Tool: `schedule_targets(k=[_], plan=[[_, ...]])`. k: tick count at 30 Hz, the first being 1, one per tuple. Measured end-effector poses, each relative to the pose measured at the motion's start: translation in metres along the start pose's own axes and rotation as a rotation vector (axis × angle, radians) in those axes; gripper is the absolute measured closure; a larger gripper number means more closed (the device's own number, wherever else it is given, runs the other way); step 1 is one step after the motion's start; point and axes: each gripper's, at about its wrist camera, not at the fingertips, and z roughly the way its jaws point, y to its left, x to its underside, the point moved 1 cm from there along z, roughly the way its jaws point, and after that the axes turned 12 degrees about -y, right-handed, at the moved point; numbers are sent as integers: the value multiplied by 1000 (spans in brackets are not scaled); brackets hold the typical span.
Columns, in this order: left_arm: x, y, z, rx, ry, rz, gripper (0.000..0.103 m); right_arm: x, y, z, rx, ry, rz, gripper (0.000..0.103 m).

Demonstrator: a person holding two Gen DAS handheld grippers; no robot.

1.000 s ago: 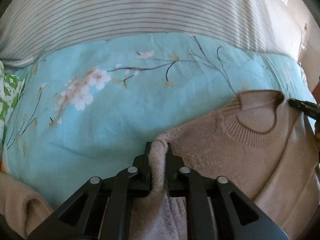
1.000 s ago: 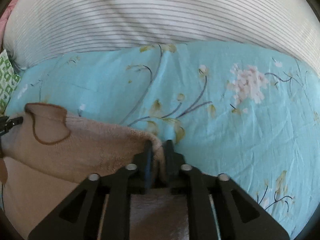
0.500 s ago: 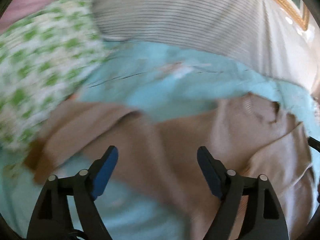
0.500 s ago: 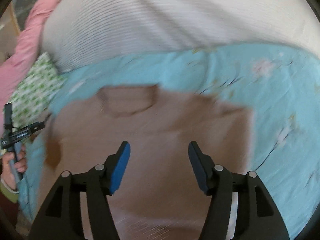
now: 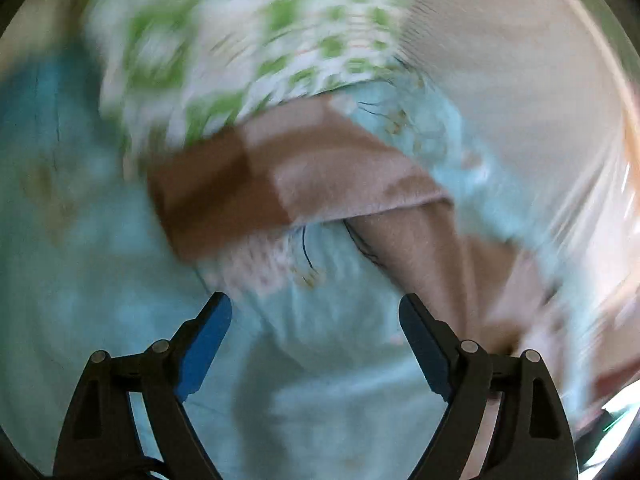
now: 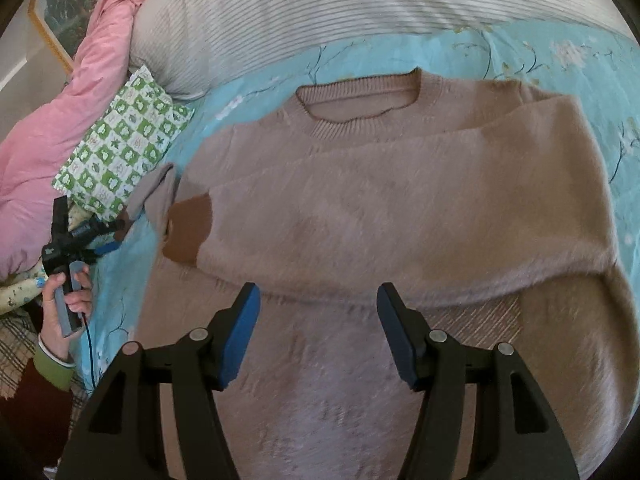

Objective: Fold small clothes

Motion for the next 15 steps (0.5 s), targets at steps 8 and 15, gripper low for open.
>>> schedule_targets(k=[8, 15], plan=[[-14, 43, 8, 35, -192, -449, 17, 17, 24, 9, -36, 52, -46, 41], [-36, 38, 24, -10, -233, -413, 97, 22, 26, 8, -31, 52, -59, 41]])
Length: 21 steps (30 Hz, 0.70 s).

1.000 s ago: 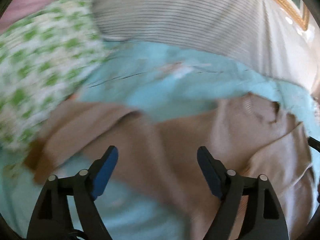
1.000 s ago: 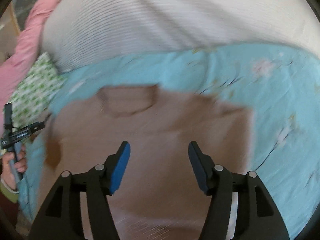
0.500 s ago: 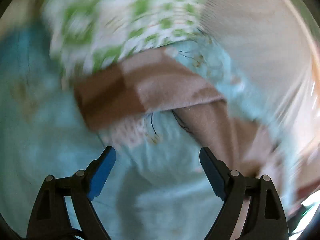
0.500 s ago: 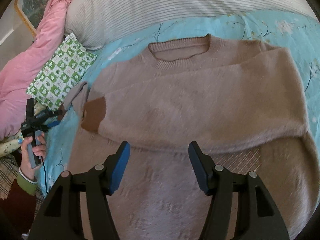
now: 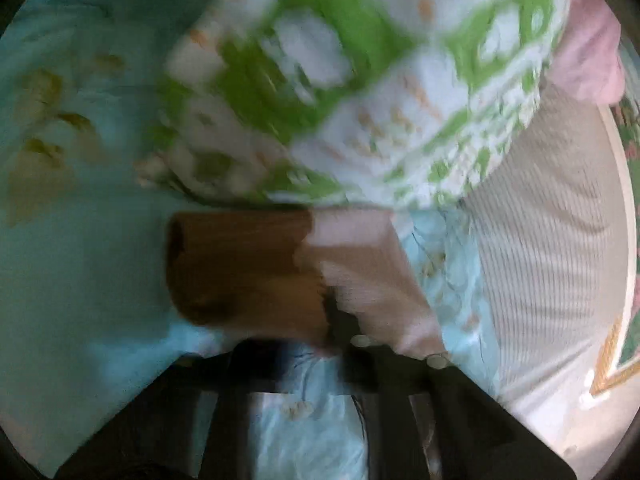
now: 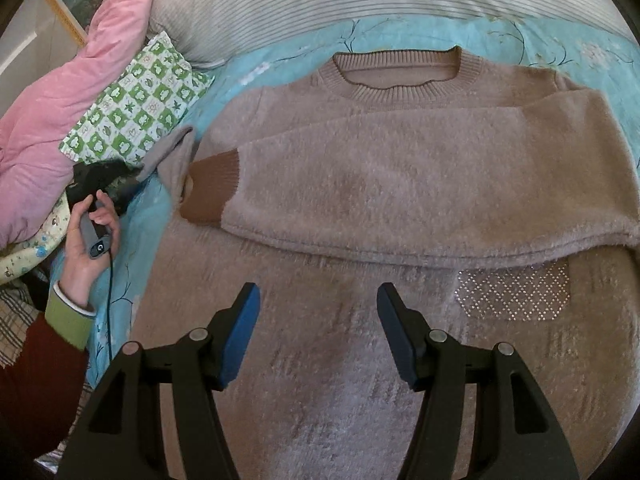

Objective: Fold small clothes

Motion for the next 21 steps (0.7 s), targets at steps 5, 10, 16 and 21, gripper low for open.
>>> schedule_targets(k=[5, 10, 16, 21], plan=[[7, -30, -39, 71, -62, 151, 98, 0, -7, -13, 10, -32, 12, 41], [23, -112, -100, 225, -95, 401, 98, 4, -21, -35, 29, -65, 43, 41], [88, -229, -161, 504, -66, 718, 98, 10, -38, -63, 52, -109, 78, 41], [180, -293, -158, 638, 68, 902, 98, 16, -58, -82, 74, -143, 136, 41]])
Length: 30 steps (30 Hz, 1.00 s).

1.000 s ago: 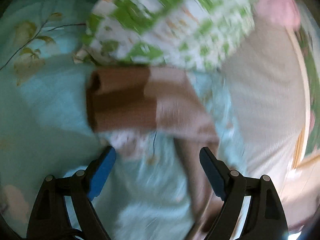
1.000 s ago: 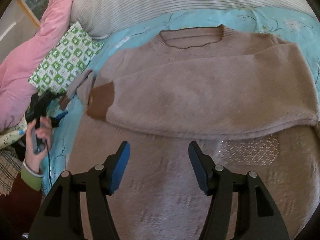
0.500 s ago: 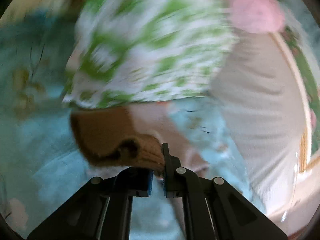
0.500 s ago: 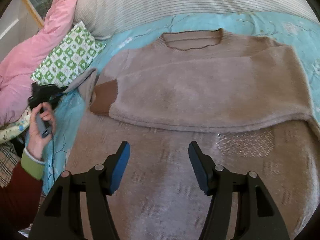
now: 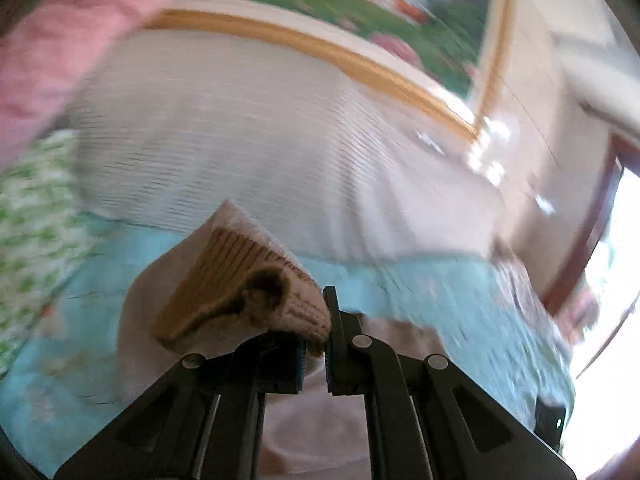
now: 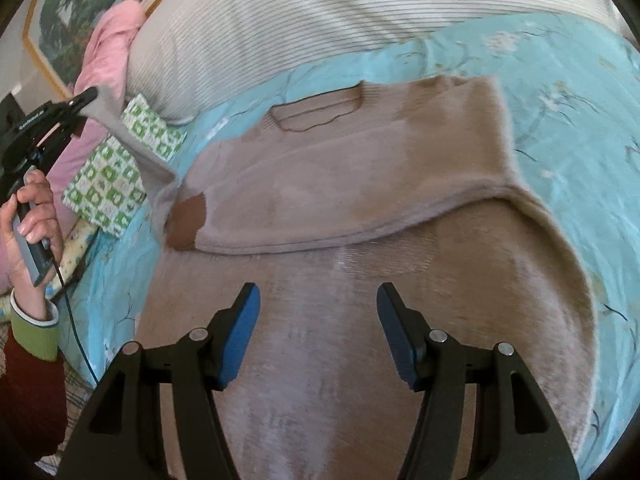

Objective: Fold small clothes

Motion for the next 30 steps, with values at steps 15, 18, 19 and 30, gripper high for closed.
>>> schedule_targets(k=[15, 18, 19, 30], plan=[[177, -85, 153, 107, 412, 80, 96, -7, -62, -18, 113, -59, 108, 41], [187, -80, 151, 100, 443, 79, 79, -13, -63, -16, 114, -66, 110, 41], [188, -77, 147, 92, 452, 82, 71, -15, -61, -14, 108, -68, 105, 41], [195, 11, 57, -133, 422, 54, 37, -53, -18, 39, 44, -77, -18, 32]])
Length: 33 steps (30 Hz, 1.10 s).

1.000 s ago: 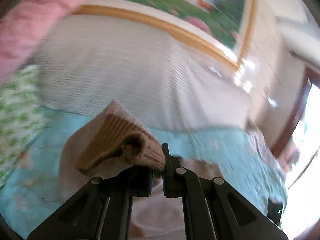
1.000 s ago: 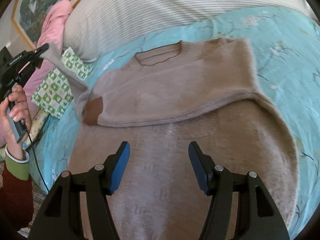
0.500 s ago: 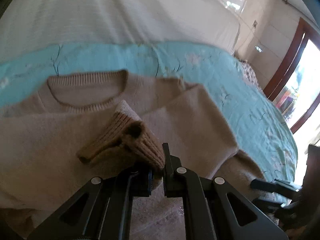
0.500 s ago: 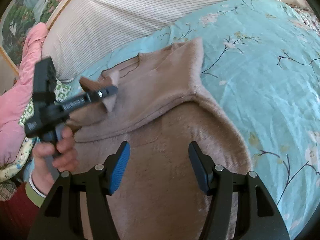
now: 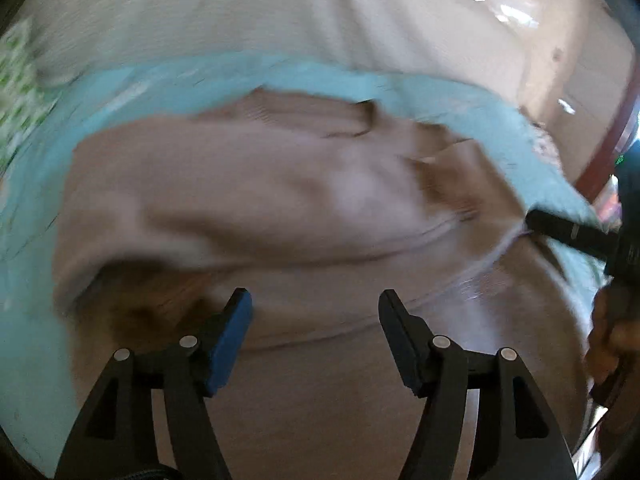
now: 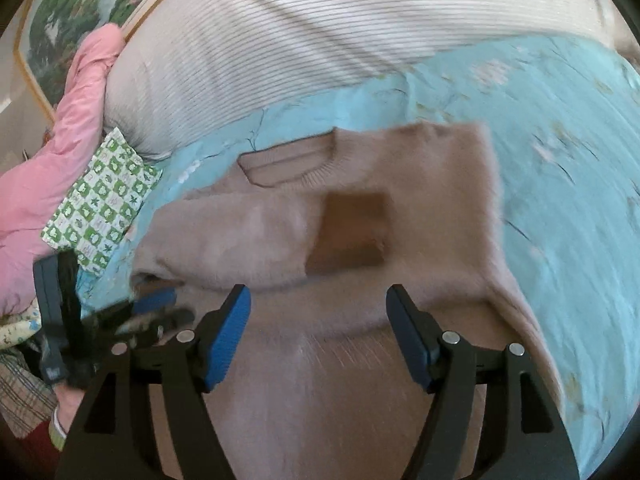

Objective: Fold small clothes

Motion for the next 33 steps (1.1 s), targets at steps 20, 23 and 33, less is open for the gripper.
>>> schedule_targets(k=[20, 23, 33], plan=[[-10, 64, 3, -72, -50, -201, 52, -103, 40, -18, -166, -223, 57, 97], [-9, 84, -2, -82, -69, -278, 66, -114, 13, -54, -127, -309, 82, 97], [9, 120, -37, -66, -227, -525, 79, -46, -66, 6, 59, -66, 146, 98]])
